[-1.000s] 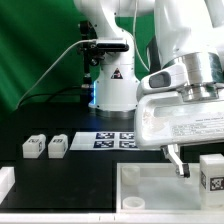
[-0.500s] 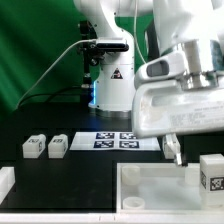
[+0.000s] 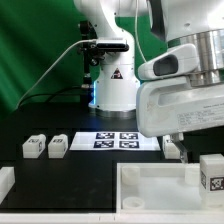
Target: Assemble one leg
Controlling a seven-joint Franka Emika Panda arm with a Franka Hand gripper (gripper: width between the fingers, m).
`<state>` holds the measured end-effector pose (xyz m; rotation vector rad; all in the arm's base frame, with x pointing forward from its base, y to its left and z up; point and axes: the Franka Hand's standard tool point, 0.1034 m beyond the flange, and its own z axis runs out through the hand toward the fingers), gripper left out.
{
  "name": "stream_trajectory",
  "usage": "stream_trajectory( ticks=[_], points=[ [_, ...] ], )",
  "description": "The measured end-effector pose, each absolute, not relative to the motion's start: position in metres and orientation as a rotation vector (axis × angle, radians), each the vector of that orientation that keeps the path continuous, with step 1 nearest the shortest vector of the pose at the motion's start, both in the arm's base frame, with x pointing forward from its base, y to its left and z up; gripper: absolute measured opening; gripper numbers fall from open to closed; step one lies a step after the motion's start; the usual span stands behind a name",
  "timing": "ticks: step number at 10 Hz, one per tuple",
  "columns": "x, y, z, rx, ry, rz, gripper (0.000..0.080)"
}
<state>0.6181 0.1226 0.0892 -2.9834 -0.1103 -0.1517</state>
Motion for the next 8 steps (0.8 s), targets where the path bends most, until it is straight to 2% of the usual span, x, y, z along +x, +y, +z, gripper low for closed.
stream_trajectory(
  ticks=[1, 2, 7, 8],
  points=[
    [0.615, 0.124, 0.087, -2.98, -0.123, 0.018, 0.0649],
    [0.623, 0.124, 0.086, -2.975, -0.125, 0.073, 0.0649],
    [0.63, 0.112, 0.081, -2.98, -0.111, 0.026, 0.0649],
    [0.63, 0.112, 0.081, -2.98, -0.111, 0.027, 0.0622]
  ],
)
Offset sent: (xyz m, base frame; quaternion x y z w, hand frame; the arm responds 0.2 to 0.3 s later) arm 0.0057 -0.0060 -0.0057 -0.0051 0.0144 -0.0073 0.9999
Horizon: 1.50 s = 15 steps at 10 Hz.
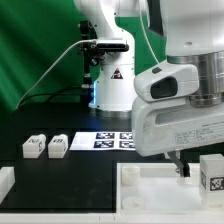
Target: Assemble one leg
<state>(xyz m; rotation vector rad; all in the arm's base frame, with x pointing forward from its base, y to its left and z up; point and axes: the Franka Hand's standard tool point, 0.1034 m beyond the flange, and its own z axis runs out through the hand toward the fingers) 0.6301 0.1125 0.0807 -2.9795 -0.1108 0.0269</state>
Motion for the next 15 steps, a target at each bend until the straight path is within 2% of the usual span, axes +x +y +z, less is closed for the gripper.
stream_trajectory(
  ticks=[1, 2, 3, 4, 8, 11, 15],
  points=[
    [0.6301, 0.1125, 0.0807, -2.98, -0.098, 0.028, 0.0622],
    [0.6301, 0.1125, 0.0807, -2.981, -0.057, 0.031, 0.0424],
    [0.6301, 0.1124, 0.0807, -2.981, -0.059, 0.031, 0.0424],
    [0.6305, 0.1119, 0.0808, -2.98, 0.034, 0.037, 0.0292],
    [0.6328, 0.1094, 0.0799, -2.805, 0.942, 0.068, 0.0293],
    [0.6304, 0.1127, 0.0775, -2.446, 1.641, 0.152, 0.0293],
    [0.6308, 0.1147, 0.0772, -2.111, 2.071, 0.204, 0.0293]
  ],
)
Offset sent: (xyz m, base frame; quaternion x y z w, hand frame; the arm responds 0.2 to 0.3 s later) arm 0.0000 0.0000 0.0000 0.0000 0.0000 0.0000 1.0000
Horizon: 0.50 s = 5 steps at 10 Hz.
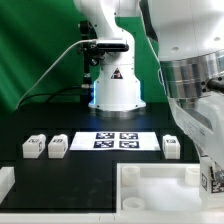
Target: Assemble one leg
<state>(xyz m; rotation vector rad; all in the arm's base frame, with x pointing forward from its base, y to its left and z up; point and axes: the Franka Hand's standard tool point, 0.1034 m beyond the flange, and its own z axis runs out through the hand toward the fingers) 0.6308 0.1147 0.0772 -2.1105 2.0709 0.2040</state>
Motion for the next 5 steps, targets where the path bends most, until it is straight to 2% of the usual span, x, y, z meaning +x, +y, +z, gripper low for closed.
stream_trajectory(
  ticks=[4, 5],
  points=[
    [0.6307, 0.115, 0.0766, -2.089, 2.094, 0.207, 0.0293],
    [0.6299, 0.1155, 0.0761, -2.11, 2.075, 0.208, 0.0454]
  ],
)
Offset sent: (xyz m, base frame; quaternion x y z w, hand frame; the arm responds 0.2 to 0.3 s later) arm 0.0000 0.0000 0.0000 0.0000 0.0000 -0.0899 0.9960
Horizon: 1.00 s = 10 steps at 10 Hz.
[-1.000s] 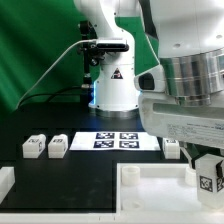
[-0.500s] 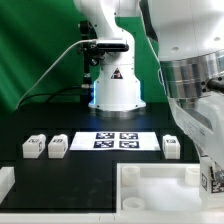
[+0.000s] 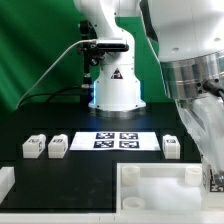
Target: Assemble one leg
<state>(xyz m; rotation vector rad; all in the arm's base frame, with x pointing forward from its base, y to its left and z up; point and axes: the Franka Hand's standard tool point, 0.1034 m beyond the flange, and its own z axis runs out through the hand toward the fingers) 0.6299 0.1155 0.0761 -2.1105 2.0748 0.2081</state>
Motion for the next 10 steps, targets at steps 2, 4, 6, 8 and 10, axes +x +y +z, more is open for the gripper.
stream_trajectory(
  ticks=[2, 4, 6, 8, 10],
  points=[
    [0.6271, 0.1169, 0.0746, -2.358, 1.789, 0.191, 0.0578],
    [0.6277, 0.1188, 0.0749, -2.595, 1.448, 0.144, 0.0645],
    [0.6278, 0.1173, 0.0745, -2.726, 1.17, 0.117, 0.0649],
    [0.6284, 0.1176, 0.0771, -2.9, 0.77, 0.088, 0.0649],
    [0.6328, 0.1244, 0.0812, -2.979, 0.451, 0.037, 0.0649]
  ],
)
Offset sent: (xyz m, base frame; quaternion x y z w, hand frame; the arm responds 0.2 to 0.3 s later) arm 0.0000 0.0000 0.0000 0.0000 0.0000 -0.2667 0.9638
